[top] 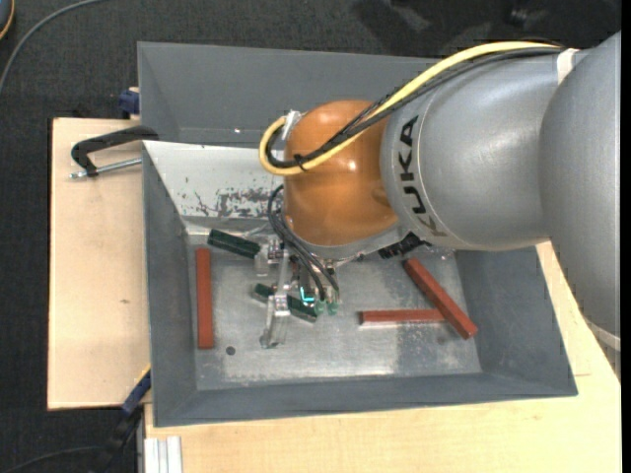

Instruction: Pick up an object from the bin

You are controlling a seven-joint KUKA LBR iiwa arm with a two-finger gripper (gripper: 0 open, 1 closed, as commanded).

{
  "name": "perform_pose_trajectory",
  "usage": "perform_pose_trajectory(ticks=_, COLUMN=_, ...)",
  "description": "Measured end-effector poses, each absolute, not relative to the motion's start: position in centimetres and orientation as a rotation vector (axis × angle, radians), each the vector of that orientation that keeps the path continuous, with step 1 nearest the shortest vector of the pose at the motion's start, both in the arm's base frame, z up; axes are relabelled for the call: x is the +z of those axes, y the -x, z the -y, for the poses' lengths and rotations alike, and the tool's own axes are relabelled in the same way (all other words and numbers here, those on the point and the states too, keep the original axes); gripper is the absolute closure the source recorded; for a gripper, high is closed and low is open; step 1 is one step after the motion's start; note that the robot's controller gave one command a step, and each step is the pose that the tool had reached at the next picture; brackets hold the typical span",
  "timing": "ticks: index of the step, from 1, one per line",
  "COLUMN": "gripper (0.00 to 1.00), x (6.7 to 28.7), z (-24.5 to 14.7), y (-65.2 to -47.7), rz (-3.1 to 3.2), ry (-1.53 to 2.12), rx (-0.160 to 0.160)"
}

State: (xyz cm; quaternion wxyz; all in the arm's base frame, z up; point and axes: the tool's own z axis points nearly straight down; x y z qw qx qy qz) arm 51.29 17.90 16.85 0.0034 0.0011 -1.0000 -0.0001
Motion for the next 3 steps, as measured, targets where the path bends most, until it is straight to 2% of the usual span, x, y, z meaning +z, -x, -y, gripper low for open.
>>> perform_pose_trajectory(ticks=1, gripper=0.0, x=7.1, z=-12.7, y=-57.3, rz=3.142, ry=-0.082, rx=0.0)
perform_pose_trajectory(ticks=2, gripper=1.0, x=7.6, z=-13.0, y=-57.5, rz=3.151, ry=-0.085, rx=-0.006)
perform_pose_trajectory(ticks=3, gripper=1.0, x=20.1, z=-11.7, y=-56.1, rz=3.151, ry=-0.173, rx=-0.004)
